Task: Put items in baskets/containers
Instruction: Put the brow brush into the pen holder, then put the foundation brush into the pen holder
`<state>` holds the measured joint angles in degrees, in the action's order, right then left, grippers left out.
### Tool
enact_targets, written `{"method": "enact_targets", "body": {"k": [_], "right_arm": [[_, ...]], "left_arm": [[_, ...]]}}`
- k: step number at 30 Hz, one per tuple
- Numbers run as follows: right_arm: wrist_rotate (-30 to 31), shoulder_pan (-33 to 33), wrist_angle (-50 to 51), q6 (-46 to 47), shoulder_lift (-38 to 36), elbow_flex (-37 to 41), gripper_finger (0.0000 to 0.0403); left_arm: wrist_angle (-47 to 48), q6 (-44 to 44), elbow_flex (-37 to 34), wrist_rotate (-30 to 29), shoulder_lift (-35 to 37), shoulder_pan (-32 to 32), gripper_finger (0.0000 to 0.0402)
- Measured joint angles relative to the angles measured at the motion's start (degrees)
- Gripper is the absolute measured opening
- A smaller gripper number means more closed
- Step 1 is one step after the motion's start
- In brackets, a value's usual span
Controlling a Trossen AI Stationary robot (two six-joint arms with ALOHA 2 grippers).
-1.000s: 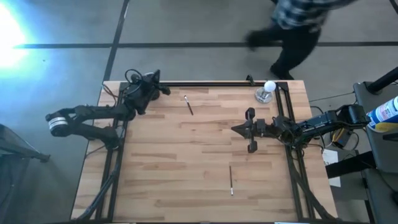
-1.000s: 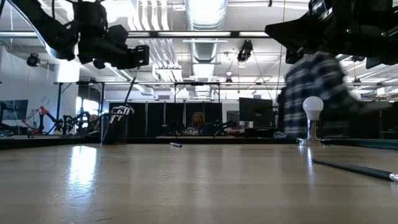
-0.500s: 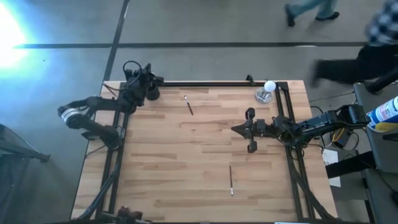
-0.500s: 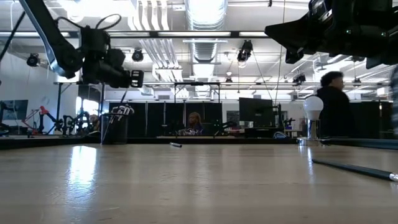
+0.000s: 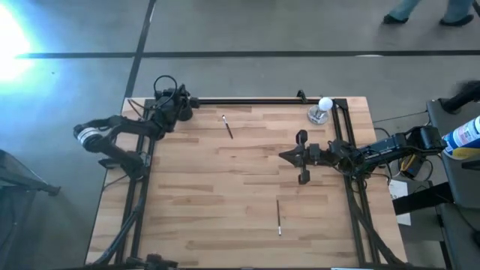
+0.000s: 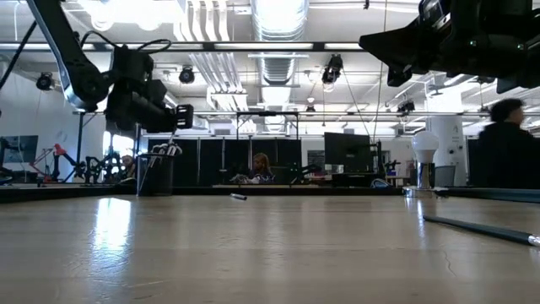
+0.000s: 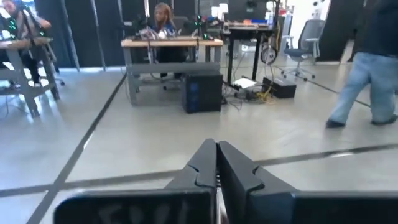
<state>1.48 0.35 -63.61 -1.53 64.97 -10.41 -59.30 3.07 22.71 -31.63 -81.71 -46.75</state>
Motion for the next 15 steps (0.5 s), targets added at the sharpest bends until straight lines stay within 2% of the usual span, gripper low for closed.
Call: {"method": "enact_targets", "body": {"k": [9,12,15], "right_arm": [[0.02,0.01,0.32,0.80,0.00,0.00,0.0008],[0.03,-0.01,0.46,1.13,0.00,0.00,0.0008],[0.02,0.01,0.48,1.37,0.00,0.00,0.0008]], "left_arm": [[15.31,1.84,-0.60,1.74,11.10,2.51,0.0061],[19.26,2.11,-0.60,4.17,15.79,3.69,0.0074],[23.30,2.74,-0.60,9.60,20.05,5.18,0.0077]]}}
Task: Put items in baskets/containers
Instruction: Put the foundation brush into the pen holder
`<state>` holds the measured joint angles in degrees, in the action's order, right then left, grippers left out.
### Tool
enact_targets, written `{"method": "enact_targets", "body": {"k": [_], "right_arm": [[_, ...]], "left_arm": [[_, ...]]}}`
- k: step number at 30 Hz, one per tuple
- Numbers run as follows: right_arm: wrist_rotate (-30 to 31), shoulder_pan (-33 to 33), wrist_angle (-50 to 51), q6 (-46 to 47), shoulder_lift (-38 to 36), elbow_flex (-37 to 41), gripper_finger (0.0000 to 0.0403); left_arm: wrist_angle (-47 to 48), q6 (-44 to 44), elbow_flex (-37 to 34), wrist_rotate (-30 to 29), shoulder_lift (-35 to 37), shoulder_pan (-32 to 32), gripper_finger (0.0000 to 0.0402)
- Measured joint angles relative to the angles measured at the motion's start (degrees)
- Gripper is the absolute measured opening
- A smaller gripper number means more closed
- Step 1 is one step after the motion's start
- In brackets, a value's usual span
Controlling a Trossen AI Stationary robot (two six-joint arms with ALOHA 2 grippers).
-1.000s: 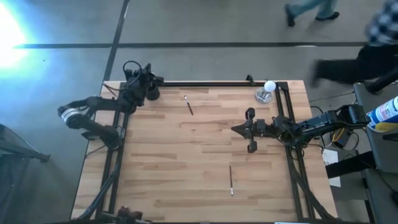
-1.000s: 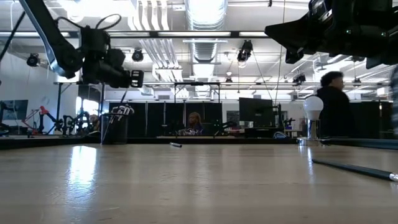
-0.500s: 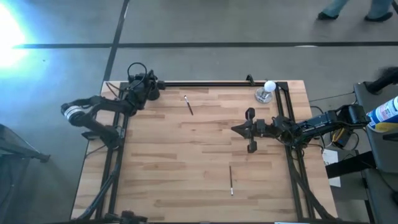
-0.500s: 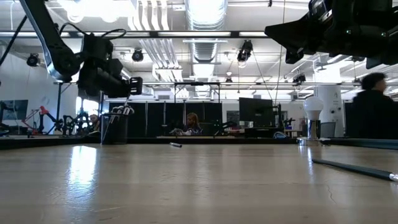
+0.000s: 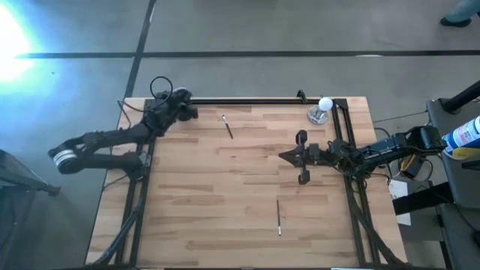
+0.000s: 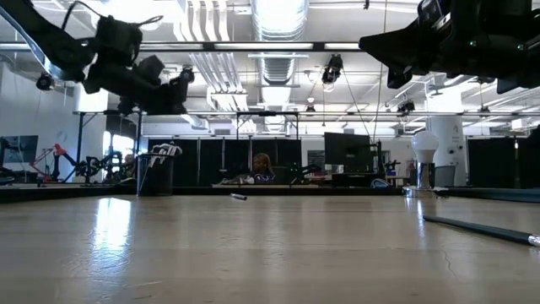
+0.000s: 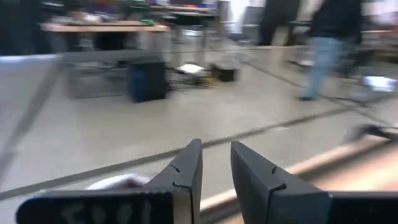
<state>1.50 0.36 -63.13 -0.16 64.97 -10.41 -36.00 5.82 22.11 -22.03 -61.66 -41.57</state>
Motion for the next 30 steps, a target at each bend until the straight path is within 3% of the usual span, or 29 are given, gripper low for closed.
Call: {"method": "enact_targets", "body": {"k": [4,8,14,20,24,30], "right_arm": [[0.04,0.00,0.40,0.25,0.00,0.00,0.0008],[0.09,0.06,7.52,2.94,0.00,-2.57,0.0008],[0.00,4.01,37.33,3.63,0.02,-11.64,0.0008],[-0.27,12.04,63.35,5.49,0.14,-19.01,0.0017],[-2.50,16.22,68.51,5.75,2.56,-21.19,0.0045],[-9.47,18.49,71.45,3.58,12.84,-25.94,0.0091]], "left_arm": [[3.12,2.76,-0.47,8.69,3.73,4.22,0.0068],[2.40,2.06,-3.14,10.59,4.49,12.57,0.0044],[-4.25,1.70,-7.64,10.55,2.95,25.85,0.0006],[-12.85,1.69,-10.69,10.19,0.47,35.88,0.0002],[-13.49,1.86,-10.91,10.02,-1.05,39.34,0.0002],[-13.47,3.73,-10.39,9.93,-3.91,41.00,0.0002]]}}
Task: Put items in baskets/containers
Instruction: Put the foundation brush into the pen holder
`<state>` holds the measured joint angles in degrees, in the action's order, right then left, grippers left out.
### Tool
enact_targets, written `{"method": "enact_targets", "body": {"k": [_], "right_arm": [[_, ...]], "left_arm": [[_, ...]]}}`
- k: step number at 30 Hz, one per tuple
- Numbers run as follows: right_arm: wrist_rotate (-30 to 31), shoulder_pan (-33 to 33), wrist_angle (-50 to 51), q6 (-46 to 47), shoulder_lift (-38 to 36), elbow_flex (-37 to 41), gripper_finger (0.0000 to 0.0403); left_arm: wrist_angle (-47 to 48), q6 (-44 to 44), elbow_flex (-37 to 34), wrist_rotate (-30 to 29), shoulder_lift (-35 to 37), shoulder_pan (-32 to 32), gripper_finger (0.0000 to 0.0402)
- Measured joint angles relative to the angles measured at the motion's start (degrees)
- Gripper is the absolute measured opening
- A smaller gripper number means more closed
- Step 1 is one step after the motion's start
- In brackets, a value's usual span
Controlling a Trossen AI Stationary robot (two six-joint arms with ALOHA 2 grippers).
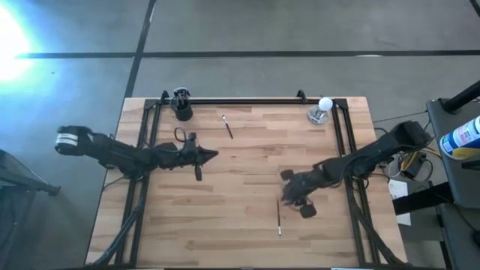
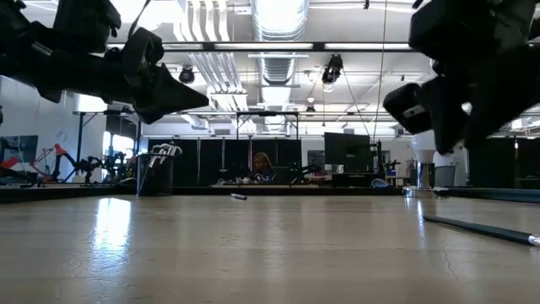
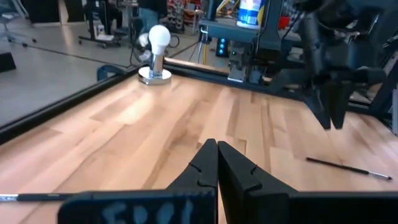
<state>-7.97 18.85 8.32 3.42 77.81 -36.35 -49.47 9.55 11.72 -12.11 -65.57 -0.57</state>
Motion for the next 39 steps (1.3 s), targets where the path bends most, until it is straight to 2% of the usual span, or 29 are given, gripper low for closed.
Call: {"method": "enact_targets", "body": {"k": [10,20,28,35,39], "right_arm": [[-1.52,3.28,14.68,-14.75,17.11,-14.62,0.0131],[-0.69,5.22,20.50,-24.57,25.85,-23.65,0.0122],[-0.65,5.51,24.11,-25.81,29.44,-26.11,0.0087],[-0.49,4.59,24.47,-21.69,28.76,-24.93,0.0032],[-0.29,3.70,24.74,-19.57,27.64,-23.61,0.0013]], "left_arm": [[0.16,1.37,1.41,0.01,-4.86,0.06,0.0002],[-0.18,2.46,1.76,0.03,-8.66,0.08,0.0003],[-0.69,2.49,1.74,0.03,-8.54,0.10,0.0003],[-0.68,2.46,1.75,-1.46,-8.49,0.08,0.0003],[-0.75,3.43,1.76,-3.43,-8.49,0.08,0.0003]]}}
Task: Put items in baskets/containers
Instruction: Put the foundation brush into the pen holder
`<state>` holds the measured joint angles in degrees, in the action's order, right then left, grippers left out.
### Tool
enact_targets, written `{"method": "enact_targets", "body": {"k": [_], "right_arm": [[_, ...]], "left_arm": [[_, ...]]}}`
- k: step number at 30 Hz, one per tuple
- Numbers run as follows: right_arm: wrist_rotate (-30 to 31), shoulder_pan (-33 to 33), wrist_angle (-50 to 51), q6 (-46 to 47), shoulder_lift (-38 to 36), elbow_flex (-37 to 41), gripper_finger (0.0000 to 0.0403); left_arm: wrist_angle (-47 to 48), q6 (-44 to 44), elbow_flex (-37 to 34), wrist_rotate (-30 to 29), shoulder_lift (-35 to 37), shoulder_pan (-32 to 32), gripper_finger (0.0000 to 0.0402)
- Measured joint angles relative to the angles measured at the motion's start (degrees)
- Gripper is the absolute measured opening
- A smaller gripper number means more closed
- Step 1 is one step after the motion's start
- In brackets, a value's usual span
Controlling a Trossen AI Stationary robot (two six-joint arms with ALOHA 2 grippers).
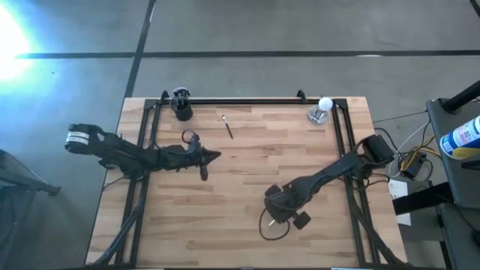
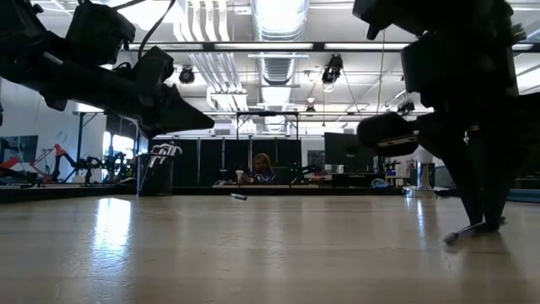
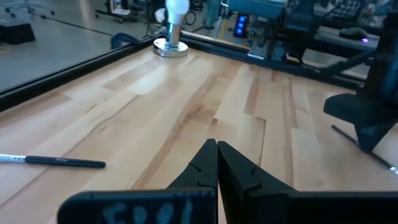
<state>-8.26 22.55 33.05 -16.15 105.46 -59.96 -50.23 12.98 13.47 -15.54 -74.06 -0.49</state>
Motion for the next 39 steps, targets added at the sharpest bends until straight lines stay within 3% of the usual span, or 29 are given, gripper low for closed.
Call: {"method": "enact_targets", "body": {"k": [5,8,16,21,26,30,39], "right_arm": [[0.36,-1.82,-2.30,5.65,-4.16,4.46,0.0013],[1.64,-2.97,-8.89,9.01,-8.96,10.20,0.0013],[1.23,-8.20,-43.08,20.77,-21.90,27.10,0.0013],[1.04,-12.66,-69.08,26.34,-25.50,33.45,0.0013],[1.03,-17.20,-82.84,29.77,-25.48,33.97,0.0013],[0.91,-19.34,-85.84,30.09,-23.31,31.46,0.0013],[0.47,-21.92,-89.46,30.26,-19.07,26.33,0.0013]], "left_arm": [[-1.28,3.28,0.00,-0.90,0.02,0.00,0.0003],[-3.30,3.61,0.02,-0.99,0.02,0.31,0.0013],[-9.93,3.71,0.15,-2.42,0.04,0.55,0.0101],[-16.68,3.46,0.16,-1.65,0.04,0.55,0.0137],[-20.49,1.52,2.21,1.14,0.04,0.55,0.0142],[-20.33,0.23,6.61,3.20,-1.06,0.51,0.0142],[-20.24,-2.50,16.64,14.12,-8.43,0.59,0.0142]]}}
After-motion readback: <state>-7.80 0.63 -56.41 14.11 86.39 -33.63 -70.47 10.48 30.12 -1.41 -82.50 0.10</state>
